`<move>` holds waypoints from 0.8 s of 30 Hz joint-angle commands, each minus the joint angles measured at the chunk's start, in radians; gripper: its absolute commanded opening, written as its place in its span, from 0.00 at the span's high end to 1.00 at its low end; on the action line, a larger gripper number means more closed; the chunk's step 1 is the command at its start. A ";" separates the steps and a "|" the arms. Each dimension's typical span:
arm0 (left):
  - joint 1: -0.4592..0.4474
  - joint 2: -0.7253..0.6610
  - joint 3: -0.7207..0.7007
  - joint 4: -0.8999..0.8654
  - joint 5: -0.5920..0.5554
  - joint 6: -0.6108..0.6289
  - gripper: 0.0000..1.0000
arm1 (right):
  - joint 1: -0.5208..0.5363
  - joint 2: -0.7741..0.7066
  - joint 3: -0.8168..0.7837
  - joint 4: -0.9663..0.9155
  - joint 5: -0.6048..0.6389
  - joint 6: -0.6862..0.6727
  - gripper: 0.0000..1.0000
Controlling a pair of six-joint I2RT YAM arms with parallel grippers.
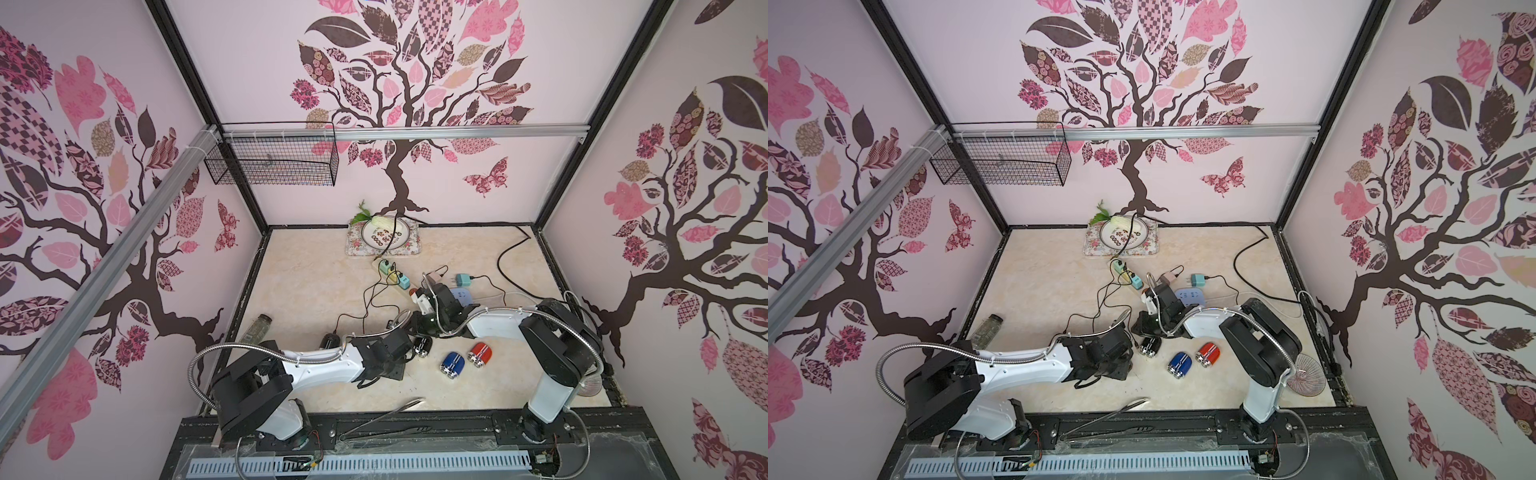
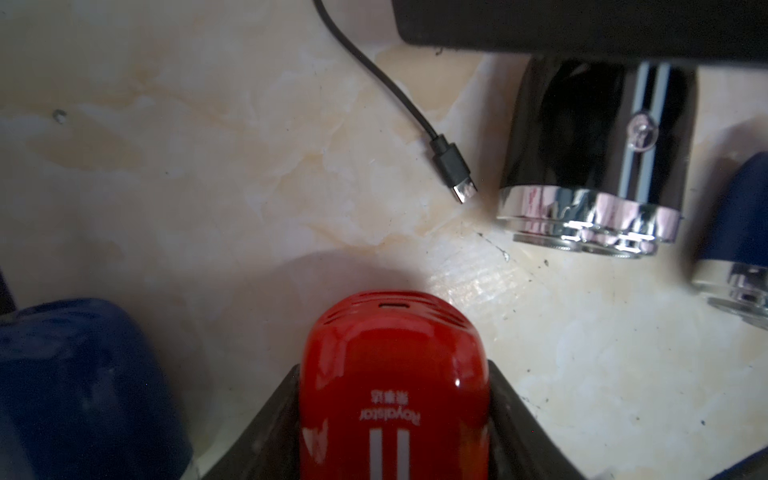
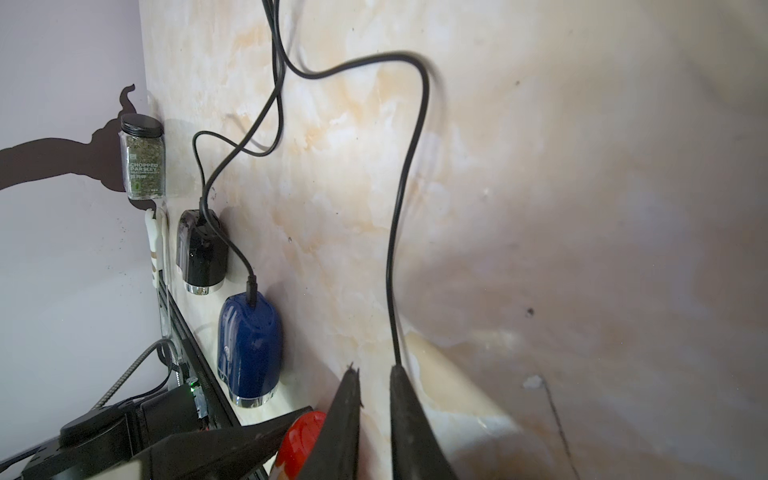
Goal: Unplug the electric shaver
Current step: Place the electric shaver at the center of the board.
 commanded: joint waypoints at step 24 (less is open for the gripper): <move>-0.003 -0.021 0.036 -0.009 -0.024 0.004 0.54 | -0.026 -0.059 -0.012 -0.028 0.019 -0.022 0.69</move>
